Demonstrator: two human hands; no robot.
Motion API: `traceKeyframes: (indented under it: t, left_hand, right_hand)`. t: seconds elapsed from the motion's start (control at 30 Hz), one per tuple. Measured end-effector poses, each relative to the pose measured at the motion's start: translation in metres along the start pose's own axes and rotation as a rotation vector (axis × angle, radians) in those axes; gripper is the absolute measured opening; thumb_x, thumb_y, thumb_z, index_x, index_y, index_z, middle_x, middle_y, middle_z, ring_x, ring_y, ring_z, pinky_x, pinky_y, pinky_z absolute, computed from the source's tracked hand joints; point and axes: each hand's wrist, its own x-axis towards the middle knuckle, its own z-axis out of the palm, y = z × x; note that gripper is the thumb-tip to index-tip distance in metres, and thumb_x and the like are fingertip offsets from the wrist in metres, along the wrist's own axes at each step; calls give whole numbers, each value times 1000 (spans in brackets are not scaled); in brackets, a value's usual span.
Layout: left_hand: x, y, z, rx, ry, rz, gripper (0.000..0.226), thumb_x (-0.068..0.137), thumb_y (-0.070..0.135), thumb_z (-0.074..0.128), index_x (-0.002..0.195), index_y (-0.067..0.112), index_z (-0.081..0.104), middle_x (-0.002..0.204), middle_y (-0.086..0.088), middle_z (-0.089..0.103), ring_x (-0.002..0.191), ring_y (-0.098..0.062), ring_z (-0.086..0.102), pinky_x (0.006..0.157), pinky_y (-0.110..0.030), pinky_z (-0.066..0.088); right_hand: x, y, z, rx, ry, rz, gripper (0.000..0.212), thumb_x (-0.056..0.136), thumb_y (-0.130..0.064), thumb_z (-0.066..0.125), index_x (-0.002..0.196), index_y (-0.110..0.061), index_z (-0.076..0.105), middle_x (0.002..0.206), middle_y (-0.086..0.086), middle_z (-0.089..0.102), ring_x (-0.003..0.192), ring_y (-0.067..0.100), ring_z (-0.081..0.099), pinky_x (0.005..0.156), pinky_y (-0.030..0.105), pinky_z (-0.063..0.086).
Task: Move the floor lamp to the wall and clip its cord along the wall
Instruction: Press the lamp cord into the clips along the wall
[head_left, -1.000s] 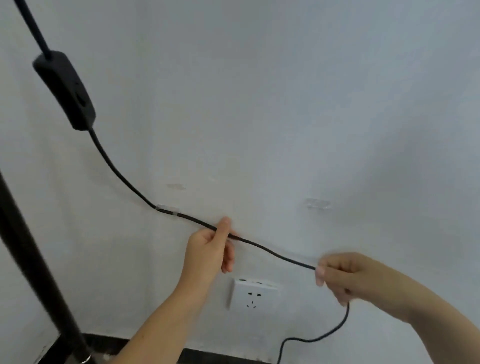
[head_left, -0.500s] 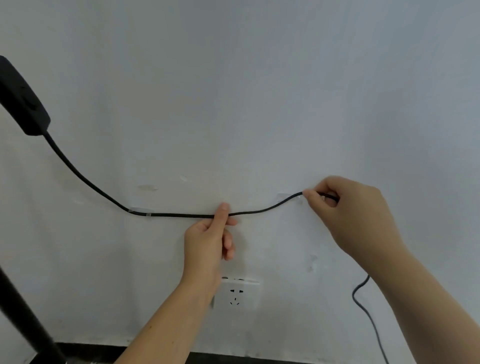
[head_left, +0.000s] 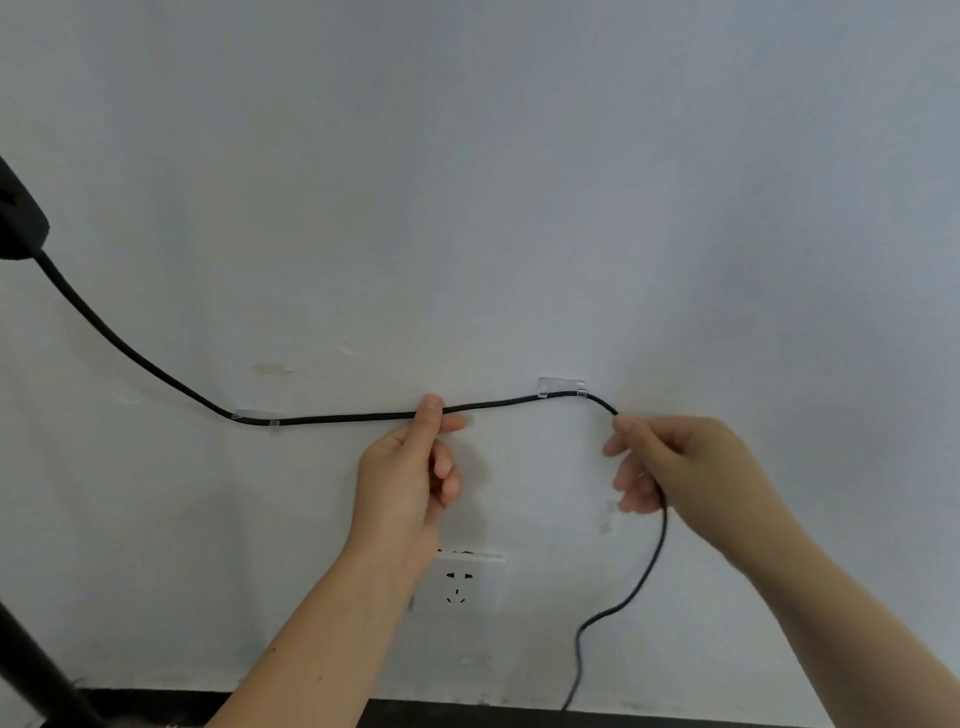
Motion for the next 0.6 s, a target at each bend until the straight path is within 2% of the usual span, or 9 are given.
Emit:
traceKeyframes:
  t: [0.1,0.17,0.23,0.3,0.4,0.5,0.6]
  left_hand:
    - [0,0,1,-14,-3,6,31,89,36,58,72,12,68,37,7,38,31,-9,36,33,-16,30]
    - [-1,0,2,-14,-11,21,33,89,37,57,66,16,69,37,7,38,31,-9,36,33,-17,30]
    - [-3,-3,4,-2,-31,39,38,89,37,57,58,20,70,38,7,39,31,-9,36,33,-17,30]
    - [-6,-10,9,44,-72,65,38,89,36,57,57,21,71,38,7,40,32,-10,37,34,-17,32]
    - [-15,-30,19,237,-196,108,29,91,28,56,70,23,76,40,5,46,33,-10,40,37,-18,35]
    - [-21,-53,30,452,-339,108,17,90,22,58,89,20,75,41,4,52,32,-10,42,37,-18,37]
    - [-20,-69,37,656,-389,183,19,88,26,61,74,33,71,41,6,52,31,-8,43,39,-18,39]
  right_hand:
    - [-7,18,15,231,-107,65,37,98,-26,43,75,-13,69,51,0,65,47,12,63,55,22,57]
    - [-16,31,26,305,-200,85,40,100,-27,36,82,-14,69,57,-2,65,55,11,63,63,20,59]
    - [-29,49,33,364,-295,148,42,101,-29,34,85,-13,69,63,-1,65,64,11,65,72,23,60]
    - [-43,69,36,426,-340,229,43,100,-29,34,84,-12,70,66,0,63,66,12,64,75,25,59]
    - [-57,90,37,498,-331,362,42,99,-32,38,82,-10,70,62,0,61,59,13,61,65,22,56]
    - [-57,97,37,447,-324,406,43,96,-38,43,77,-11,71,53,0,57,42,12,50,44,21,44]
    - [-45,94,37,302,-259,370,45,95,-41,45,66,-16,68,42,-4,50,30,8,37,35,16,29]
